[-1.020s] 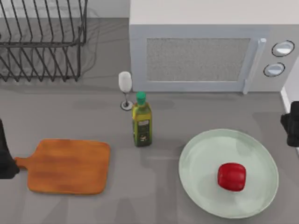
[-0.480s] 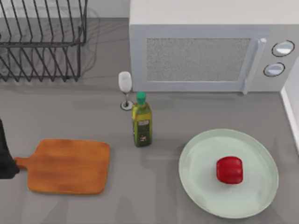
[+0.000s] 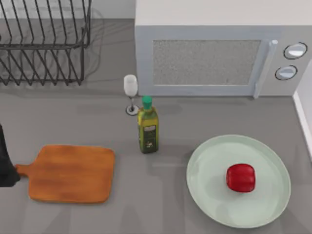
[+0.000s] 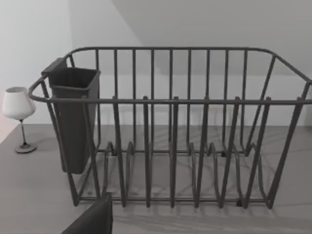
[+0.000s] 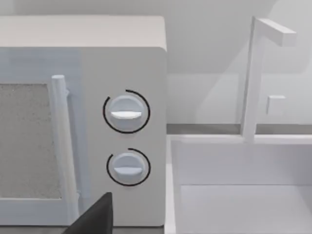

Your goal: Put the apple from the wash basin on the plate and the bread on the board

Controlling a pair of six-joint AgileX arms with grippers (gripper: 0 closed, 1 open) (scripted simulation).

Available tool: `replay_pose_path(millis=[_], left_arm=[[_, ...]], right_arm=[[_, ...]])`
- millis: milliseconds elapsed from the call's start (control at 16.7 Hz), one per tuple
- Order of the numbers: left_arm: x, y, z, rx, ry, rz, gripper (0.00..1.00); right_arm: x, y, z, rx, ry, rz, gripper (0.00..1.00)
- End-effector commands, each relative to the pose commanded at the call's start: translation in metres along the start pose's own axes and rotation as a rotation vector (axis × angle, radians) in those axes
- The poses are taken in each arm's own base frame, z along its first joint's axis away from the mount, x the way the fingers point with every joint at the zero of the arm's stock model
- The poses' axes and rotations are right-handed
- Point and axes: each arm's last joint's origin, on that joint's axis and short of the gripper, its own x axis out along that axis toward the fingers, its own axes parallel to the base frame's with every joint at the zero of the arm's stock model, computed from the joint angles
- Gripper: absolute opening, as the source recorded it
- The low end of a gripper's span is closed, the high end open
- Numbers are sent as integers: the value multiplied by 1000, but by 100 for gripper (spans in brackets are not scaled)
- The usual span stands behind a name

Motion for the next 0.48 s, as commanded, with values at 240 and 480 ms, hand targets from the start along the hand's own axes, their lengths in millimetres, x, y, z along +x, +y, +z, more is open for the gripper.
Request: replay_pose_path(millis=[240,480], left_arm=[[0,0,0,0,0,0,100],[2,2,15,23,80,14,100]], right_arm=[[0,0,0,0,0,0,100],[0,0,0,0,0,0,100]])
